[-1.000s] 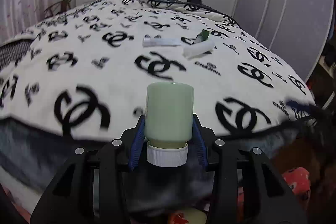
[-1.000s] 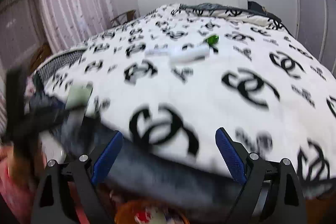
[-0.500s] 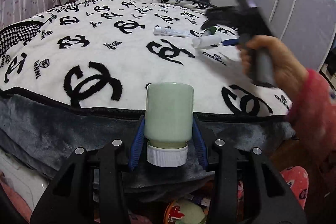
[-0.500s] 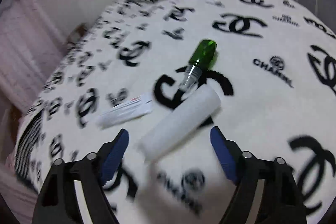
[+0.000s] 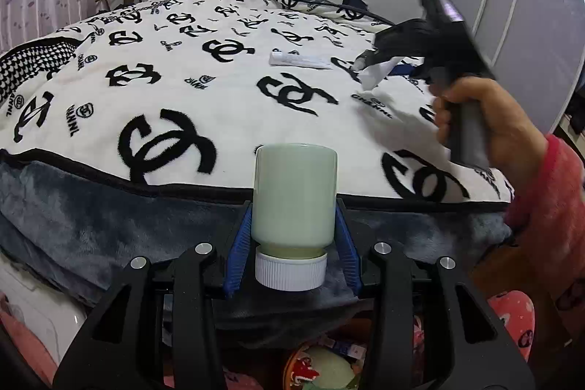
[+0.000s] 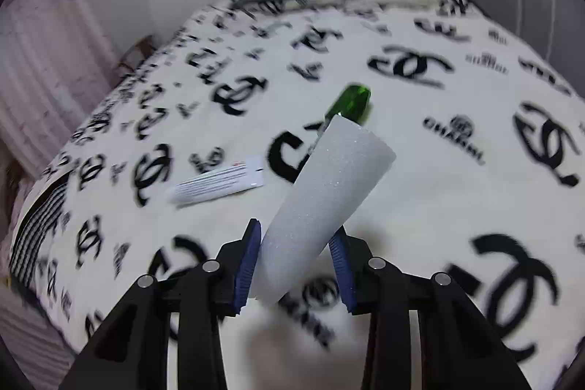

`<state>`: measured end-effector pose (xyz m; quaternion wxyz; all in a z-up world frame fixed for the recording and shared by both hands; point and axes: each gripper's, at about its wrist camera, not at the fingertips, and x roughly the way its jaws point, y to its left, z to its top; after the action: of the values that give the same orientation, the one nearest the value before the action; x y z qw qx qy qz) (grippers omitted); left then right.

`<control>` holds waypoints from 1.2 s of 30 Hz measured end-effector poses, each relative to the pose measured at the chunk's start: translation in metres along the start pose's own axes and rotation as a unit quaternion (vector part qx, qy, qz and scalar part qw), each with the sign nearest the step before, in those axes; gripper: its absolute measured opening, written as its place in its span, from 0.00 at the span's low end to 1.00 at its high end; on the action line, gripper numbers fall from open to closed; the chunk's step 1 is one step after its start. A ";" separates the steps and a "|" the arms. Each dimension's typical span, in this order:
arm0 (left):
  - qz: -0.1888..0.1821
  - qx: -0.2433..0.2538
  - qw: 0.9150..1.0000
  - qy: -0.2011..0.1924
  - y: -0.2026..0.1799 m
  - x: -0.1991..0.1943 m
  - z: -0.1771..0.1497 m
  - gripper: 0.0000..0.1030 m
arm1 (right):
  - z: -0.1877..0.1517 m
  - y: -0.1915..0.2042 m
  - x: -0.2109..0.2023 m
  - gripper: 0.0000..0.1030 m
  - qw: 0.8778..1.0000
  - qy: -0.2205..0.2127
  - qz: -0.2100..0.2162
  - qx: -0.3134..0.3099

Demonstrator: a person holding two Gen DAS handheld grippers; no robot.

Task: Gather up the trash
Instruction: 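Grasp the white foam tube with the right gripper while the left holds the green bottle, then release the green bottle and white foam tube into the orange basin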

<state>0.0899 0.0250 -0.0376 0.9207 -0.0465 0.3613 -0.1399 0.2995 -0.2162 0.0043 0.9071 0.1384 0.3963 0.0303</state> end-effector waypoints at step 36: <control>0.006 0.025 0.920 0.392 -0.055 0.162 -0.231 0.45 | -0.399 -0.077 -0.022 0.74 0.931 0.323 0.059 -0.158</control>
<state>0.0341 -0.0706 -0.3024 0.7075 0.0373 0.6896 -0.1499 -0.0098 -0.2030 -0.2593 0.7370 -0.0014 0.6490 0.1890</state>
